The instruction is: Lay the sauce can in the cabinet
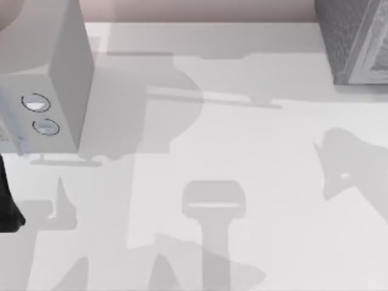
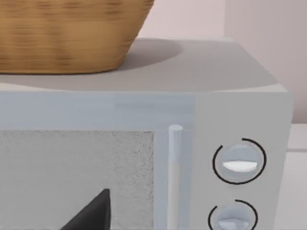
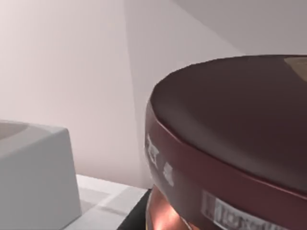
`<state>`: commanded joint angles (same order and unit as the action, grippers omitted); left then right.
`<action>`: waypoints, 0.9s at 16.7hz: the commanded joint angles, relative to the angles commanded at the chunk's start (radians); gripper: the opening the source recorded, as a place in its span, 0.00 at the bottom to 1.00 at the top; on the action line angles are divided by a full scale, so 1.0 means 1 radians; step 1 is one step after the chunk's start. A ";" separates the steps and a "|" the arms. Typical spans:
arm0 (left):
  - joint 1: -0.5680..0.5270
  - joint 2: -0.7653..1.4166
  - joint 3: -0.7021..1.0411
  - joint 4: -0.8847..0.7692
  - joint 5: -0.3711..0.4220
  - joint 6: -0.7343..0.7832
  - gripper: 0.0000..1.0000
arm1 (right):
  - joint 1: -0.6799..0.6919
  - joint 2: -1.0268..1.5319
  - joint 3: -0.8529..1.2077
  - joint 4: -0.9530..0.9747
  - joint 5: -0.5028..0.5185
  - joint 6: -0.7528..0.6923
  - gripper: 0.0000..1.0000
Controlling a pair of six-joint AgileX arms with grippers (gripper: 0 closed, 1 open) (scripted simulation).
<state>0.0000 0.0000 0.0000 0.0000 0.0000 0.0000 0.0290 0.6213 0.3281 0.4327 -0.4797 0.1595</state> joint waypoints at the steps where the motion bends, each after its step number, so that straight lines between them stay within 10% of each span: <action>1: 0.000 0.000 0.000 0.000 0.000 0.000 1.00 | -0.003 -0.095 -0.042 -0.056 0.064 -0.012 0.00; 8: 0.000 0.000 0.000 0.000 0.000 0.000 1.00 | -0.025 -0.559 -0.287 -0.380 0.420 -0.131 0.00; 15: 0.000 0.000 0.000 0.000 0.000 0.000 1.00 | -0.029 -0.621 -0.328 -0.433 0.480 -0.159 0.00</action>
<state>0.0000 0.0000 0.0000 0.0000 0.0000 0.0000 0.0000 0.0000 0.0000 0.0000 0.0000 0.0000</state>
